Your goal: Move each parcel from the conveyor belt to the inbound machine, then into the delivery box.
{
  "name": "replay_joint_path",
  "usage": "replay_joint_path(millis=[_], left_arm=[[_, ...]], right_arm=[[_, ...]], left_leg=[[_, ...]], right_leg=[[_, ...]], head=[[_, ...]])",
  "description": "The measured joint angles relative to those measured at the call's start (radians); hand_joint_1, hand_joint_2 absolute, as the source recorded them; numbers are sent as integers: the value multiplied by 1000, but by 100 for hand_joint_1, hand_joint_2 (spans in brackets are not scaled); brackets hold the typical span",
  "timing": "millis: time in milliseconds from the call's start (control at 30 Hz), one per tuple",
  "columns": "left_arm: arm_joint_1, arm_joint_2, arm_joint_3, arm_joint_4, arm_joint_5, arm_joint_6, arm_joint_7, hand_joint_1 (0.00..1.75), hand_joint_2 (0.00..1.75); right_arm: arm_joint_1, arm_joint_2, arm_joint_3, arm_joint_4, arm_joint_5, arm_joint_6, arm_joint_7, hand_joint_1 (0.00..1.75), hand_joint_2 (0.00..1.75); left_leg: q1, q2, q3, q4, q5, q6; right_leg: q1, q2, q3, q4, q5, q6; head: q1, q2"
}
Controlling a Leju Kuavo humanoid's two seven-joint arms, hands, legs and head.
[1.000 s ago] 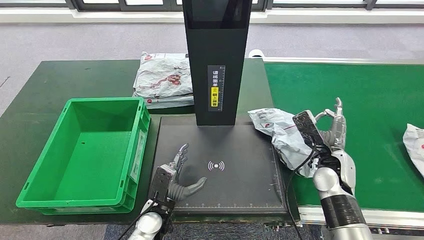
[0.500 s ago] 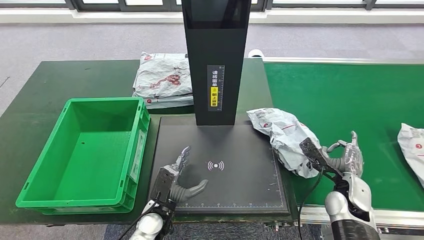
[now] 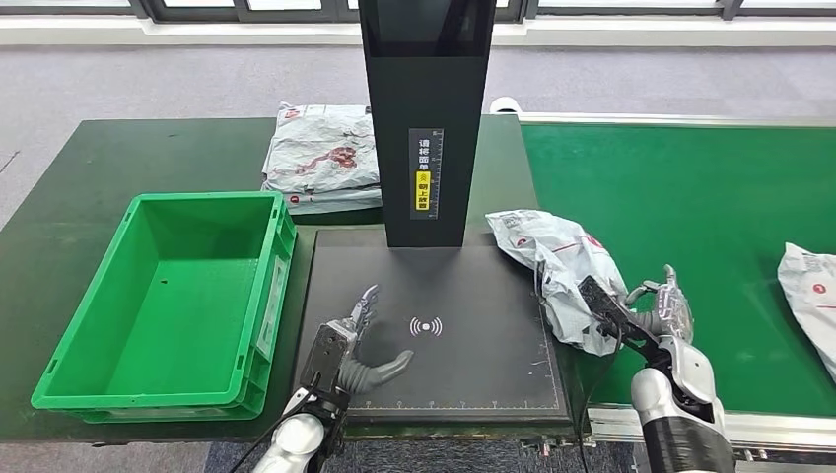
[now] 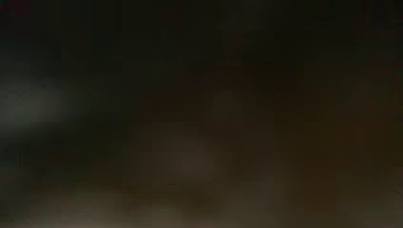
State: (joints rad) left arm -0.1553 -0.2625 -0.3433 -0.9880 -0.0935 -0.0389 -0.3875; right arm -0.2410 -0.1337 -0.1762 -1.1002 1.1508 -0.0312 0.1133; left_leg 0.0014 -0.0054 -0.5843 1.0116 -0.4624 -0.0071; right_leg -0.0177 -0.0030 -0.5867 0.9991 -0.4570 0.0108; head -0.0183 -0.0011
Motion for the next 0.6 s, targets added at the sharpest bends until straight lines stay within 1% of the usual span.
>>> replay_joint_path(millis=[167,300,433,600], left_arm=[[-7,0,0,6,1,-3,-4,0,175],[-10,0,0,7,5,-3,-8,0,175],[-10,0,0,7,9,1,-9,0,175],[-10,0,0,7,11,2,-9,0,175]], right_arm=[[-39,6,2,70,3,-5,-31,0,175],[-80,10,12,131,-13,-44,-38,0,175],[-91,12,19,145,-43,-70,-34,0,175],[-87,12,19,145,-81,-98,-49,0,175]], left_leg=[[0,0,0,0,0,0],[0,0,0,0,0,0],[0,-1,0,0,0,0],[0,-1,0,0,0,0]], right_leg=[[0,0,0,0,0,0],[0,0,0,0,0,0],[0,-1,0,0,0,0],[0,0,0,0,0,0]], head=[[0,0],[0,0],[0,0],[0,0]])
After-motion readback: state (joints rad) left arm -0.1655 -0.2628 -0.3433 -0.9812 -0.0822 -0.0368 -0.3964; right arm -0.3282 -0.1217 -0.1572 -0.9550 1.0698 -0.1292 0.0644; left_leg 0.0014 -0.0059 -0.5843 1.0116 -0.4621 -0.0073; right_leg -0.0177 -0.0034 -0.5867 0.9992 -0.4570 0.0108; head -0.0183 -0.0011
